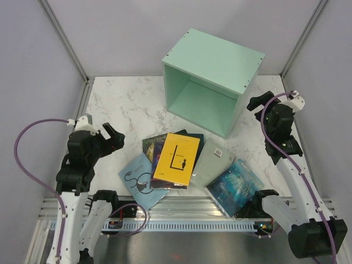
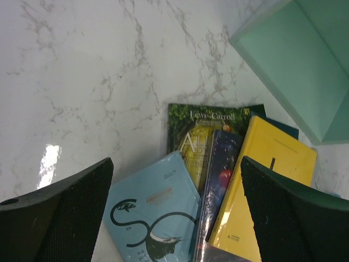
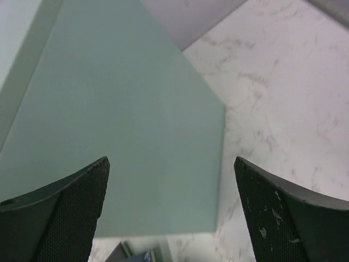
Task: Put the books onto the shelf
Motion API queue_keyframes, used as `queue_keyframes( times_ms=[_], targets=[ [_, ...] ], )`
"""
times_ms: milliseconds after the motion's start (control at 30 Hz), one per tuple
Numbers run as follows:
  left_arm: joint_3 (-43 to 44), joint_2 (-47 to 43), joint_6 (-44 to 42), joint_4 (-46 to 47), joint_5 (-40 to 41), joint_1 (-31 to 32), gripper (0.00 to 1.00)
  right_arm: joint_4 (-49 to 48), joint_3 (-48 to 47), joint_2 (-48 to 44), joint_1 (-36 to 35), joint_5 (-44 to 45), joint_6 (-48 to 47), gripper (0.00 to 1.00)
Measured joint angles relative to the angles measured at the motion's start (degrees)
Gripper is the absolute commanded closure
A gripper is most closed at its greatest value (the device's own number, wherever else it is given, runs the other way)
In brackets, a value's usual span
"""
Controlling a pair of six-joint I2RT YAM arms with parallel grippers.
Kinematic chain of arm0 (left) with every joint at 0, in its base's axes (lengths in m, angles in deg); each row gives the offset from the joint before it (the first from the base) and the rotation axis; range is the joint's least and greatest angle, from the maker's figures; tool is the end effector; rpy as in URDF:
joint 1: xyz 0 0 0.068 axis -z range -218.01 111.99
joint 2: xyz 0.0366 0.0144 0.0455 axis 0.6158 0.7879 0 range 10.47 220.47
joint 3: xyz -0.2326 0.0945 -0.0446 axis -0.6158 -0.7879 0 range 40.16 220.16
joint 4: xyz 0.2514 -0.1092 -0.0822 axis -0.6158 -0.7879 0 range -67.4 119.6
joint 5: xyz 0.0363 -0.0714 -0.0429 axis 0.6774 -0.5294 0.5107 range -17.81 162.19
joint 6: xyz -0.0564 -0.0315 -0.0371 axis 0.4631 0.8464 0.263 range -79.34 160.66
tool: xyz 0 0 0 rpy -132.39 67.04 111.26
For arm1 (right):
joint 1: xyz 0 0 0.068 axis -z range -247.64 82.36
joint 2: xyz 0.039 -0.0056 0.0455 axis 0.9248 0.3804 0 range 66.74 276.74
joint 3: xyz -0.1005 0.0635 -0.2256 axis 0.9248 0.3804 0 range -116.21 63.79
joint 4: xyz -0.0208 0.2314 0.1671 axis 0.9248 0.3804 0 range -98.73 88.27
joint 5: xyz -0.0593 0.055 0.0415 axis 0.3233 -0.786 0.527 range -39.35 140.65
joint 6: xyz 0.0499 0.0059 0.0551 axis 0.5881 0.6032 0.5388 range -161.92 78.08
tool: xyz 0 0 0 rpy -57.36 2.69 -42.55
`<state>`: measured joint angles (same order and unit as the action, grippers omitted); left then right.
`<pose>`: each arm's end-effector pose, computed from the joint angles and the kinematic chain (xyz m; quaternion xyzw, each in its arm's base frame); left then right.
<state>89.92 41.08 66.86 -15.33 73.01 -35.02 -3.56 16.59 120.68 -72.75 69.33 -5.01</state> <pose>0.1679 -0.0079 0.3249 -0.1741 0.8289 -0.1281 0.5160 0.2829 0.0052 0.3123 0.3082 0.7090 0.1052 0.6255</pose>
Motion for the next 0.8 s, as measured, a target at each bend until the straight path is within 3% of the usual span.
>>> queue_keyframes(
  times_ms=[167, 333, 433, 633, 800],
  targets=[
    [-0.7, 8.6, 1.0, -1.2, -8.3, 1.4, 0.0, 10.9, 5.3, -7.8, 0.0, -11.0, 8.2, 0.02],
    [-1.9, 13.1, 1.3, -1.6, -13.6, 3.1, 0.0, 18.8, 8.5, -13.7, -0.4, -23.5, 15.5, 0.15],
    [-2.4, 16.4, 1.9, -0.9, -16.6, 3.3, 0.0, 20.2, 8.9, -15.0, -3.0, -30.3, 17.7, 0.14],
    [-3.3, 22.9, 4.3, 2.8, -20.0, 9.1, 0.0, 17.3, 13.3, -17.6, -13.4, -34.0, 21.6, 0.16],
    [-3.5, 26.7, 7.2, 6.0, -20.0, 17.4, 0.0, 13.8, 15.4, -9.5, -25.0, -30.9, 23.2, 0.15]
  ],
)
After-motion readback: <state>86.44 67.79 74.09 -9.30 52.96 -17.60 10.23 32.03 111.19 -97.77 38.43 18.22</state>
